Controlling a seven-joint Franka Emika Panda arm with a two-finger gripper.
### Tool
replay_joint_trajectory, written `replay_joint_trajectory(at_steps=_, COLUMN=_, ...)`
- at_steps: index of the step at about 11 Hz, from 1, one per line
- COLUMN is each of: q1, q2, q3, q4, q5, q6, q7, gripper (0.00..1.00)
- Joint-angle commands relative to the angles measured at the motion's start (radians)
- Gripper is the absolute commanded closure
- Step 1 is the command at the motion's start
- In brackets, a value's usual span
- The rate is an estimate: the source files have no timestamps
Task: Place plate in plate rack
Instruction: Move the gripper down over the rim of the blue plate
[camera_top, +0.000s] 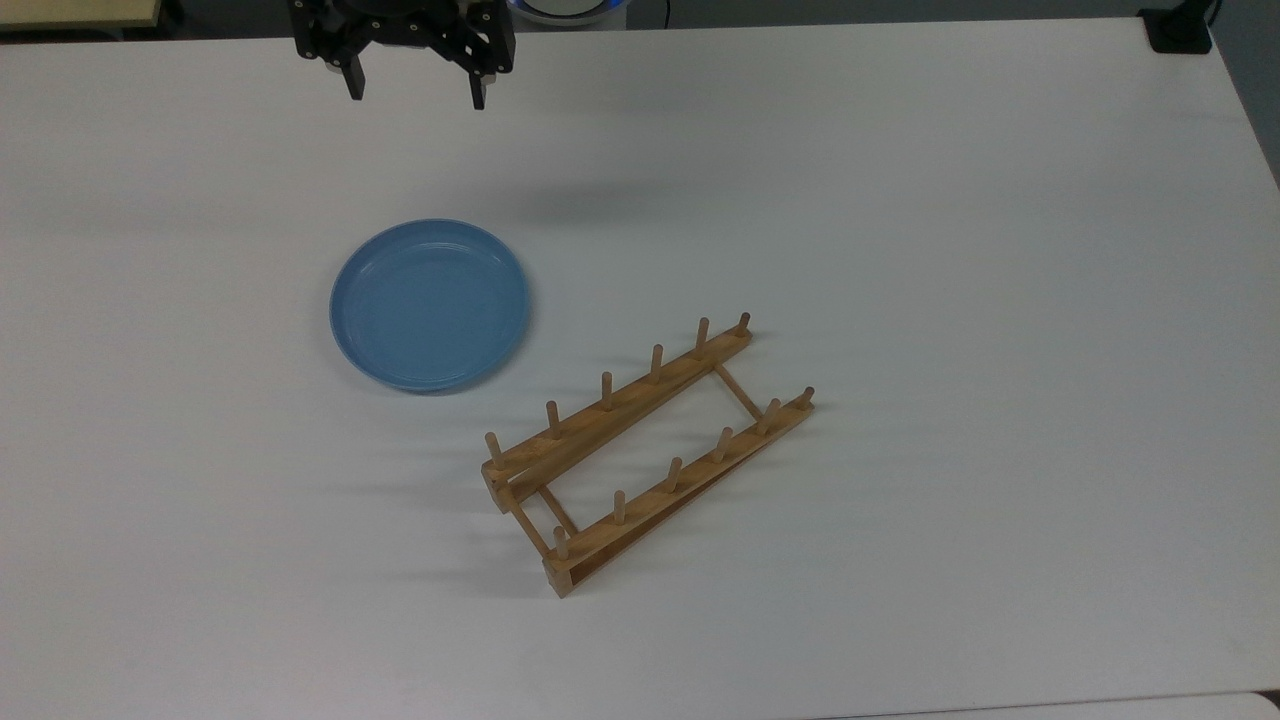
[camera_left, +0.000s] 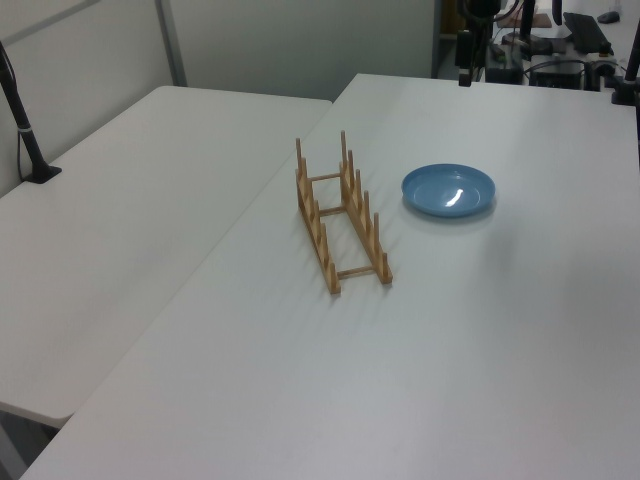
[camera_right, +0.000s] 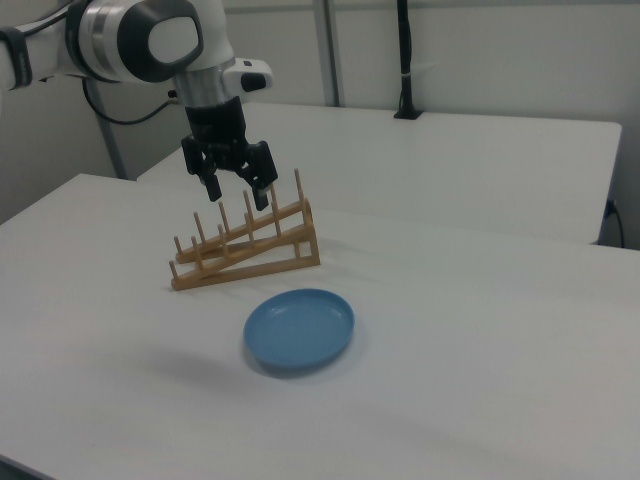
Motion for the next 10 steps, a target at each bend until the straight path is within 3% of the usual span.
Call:
replay_joint_trajectory(at_steps=1, q1=-0.026, q2=0.021, q3=-0.001, q4=0.033, q5=0.013, q6=-0.023, q7=0.005, gripper=0.00)
replay_joint_trajectory(at_steps=8, q1=-0.026, q2=0.036, q3=-0.009, q4=0.034, q5=0.019, q6=-0.025, q7=0.000, gripper=0.00)
replay_joint_trajectory(at_steps=10, q1=-0.026, q2=0.072, q3=-0.017, q4=0.037, q5=0.060, q6=-0.025, q7=0.000, gripper=0.00)
